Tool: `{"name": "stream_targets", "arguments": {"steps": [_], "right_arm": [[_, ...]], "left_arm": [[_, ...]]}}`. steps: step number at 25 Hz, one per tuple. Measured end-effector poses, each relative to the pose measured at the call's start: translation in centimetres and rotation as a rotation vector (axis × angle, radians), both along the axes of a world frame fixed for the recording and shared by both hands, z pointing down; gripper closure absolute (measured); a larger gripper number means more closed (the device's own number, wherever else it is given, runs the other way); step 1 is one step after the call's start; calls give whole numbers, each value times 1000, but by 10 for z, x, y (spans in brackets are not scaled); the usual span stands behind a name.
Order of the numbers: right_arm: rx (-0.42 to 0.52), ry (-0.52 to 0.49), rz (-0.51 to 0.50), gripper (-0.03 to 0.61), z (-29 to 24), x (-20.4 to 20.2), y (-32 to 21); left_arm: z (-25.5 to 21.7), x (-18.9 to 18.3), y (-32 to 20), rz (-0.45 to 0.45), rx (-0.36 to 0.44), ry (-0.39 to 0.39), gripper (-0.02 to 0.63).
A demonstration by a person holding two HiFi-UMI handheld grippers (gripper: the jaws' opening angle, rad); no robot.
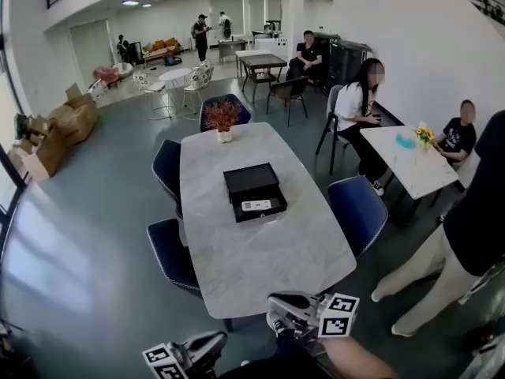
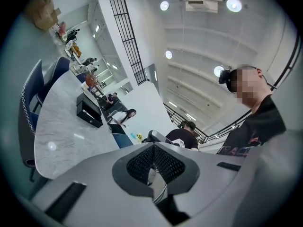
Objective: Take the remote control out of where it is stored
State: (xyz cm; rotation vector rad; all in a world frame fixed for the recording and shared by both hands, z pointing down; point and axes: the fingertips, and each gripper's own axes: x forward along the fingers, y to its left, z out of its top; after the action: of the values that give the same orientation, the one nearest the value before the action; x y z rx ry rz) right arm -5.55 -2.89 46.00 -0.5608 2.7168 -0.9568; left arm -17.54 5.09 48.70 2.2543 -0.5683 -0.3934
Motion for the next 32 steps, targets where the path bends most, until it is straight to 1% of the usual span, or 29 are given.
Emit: {"name": "stream_targets", "arguments": {"steps": [5, 8, 12, 17, 22, 27, 32], "right_arm": [[22, 22, -30, 569, -9, 4, -52], [29, 42, -51, 569, -6, 6, -84], [23, 71, -53, 569, 8, 14, -128], [2, 104, -38, 569, 24, 23, -184], [-26, 175, -42, 569, 39, 35, -236], [-50, 242, -53, 569, 63, 45, -285], [-66, 352, -80, 569, 92, 48, -326]], "left_arm": [[-8, 1, -25, -65, 16, -7, 606], [-7, 1, -44, -103, 17, -9, 606], [-1, 5, -69, -134, 0, -6, 606], [8, 8, -99, -157, -28, -27, 606], [2, 16, -125, -171, -57, -35, 606], [6, 20, -146, -208, -71, -35, 606], [10, 21, -161, -242, -95, -34, 606]]}}
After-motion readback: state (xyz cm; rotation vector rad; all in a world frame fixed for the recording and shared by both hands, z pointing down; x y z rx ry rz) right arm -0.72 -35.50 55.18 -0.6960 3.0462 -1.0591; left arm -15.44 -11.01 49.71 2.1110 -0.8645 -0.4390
